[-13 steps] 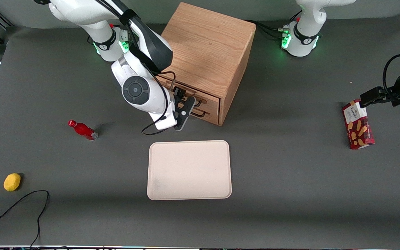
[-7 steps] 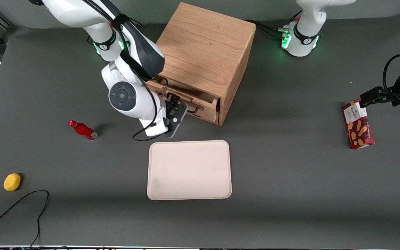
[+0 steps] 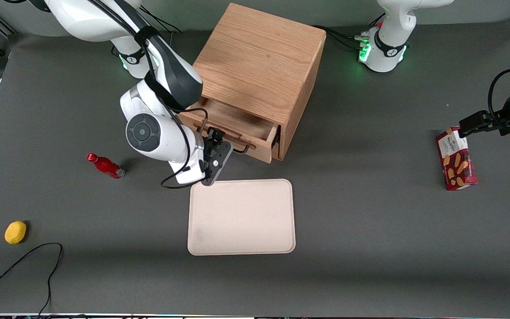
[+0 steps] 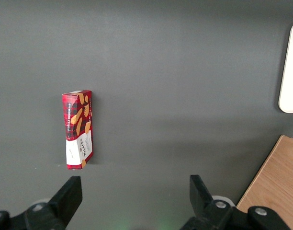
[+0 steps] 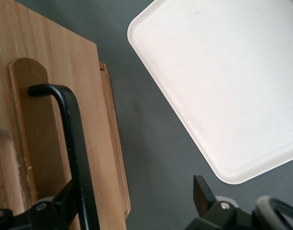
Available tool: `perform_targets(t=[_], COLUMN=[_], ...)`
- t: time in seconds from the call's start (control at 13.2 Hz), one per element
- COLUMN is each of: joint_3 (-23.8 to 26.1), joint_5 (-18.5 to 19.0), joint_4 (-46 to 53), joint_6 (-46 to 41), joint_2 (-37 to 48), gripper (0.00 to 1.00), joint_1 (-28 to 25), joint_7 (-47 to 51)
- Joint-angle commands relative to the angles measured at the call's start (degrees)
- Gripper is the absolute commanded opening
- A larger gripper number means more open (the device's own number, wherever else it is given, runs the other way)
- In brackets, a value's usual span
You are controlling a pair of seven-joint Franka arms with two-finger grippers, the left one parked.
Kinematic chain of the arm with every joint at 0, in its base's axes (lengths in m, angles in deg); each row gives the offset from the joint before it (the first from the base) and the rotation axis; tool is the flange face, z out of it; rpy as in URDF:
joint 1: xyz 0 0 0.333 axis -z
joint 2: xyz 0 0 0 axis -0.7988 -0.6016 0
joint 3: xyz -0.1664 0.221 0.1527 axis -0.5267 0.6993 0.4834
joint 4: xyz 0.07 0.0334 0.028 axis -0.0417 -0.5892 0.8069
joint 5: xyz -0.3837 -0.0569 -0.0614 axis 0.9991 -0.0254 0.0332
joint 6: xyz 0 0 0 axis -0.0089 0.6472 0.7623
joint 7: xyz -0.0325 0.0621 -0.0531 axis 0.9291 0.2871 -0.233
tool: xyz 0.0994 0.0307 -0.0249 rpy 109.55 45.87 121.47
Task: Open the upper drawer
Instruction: 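Pull the upper drawer outward by its handle with the right gripper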
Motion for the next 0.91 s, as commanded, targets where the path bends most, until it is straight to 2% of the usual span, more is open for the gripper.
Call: perform_targets(t=[0.0,0.83], joint_3=[0.07,-0.72], joint_5=[0.14,0.14], joint_4=[3.14,8.59], joint_6=[0.02,-0.51], joint_2=[-2.32,-6.01], gripper=[1.0,1.0], joint_1=[0.46,3.45], joint_7=[-2.56,-4.75])
